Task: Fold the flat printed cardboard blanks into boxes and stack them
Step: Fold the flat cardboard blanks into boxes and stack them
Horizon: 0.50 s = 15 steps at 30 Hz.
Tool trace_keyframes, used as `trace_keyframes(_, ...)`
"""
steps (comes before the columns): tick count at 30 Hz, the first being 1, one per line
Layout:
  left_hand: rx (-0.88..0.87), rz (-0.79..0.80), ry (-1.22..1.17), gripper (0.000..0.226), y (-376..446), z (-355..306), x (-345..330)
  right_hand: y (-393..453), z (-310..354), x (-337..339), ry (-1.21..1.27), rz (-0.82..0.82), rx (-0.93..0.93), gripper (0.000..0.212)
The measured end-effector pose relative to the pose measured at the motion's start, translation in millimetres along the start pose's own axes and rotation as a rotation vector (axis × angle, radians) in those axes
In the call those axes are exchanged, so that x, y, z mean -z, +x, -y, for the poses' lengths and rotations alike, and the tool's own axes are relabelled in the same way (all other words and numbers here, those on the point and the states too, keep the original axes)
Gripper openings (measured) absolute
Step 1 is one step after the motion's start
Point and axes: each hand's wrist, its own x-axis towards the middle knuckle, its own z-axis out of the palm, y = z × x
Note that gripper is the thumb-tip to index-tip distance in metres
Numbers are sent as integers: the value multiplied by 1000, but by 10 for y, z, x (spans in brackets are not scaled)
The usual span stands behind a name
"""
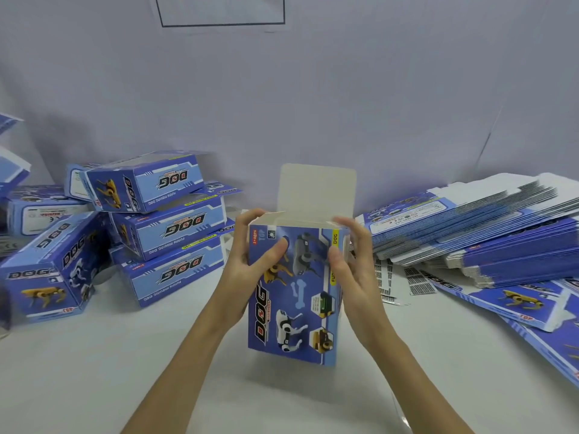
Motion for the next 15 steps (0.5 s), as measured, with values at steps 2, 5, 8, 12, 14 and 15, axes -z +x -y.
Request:
trace_keyframes(2,23,31,-44,47,-19,2,18,-5,12,-35,25,-16,-35,35)
trace_keyframes(5,87,45,-101,43,-31,-1,13,2,-5,-28,-12,-81,-55,36)
trace_keyframes(8,70,61,-133,40,-7,40,10,20,-29,4,-40,-74,-66,36)
trace_keyframes(12,125,43,-157,45,8,37,14,39,-43,12,25,41,-130,34)
trace_keyframes(14,128,22,-143,50,3,32,-1,48,-34,3,74,60,-167,33)
trace_keyframes(15,108,9,-140,49,0,26,-24,53,-29,0,83,53,-176,34)
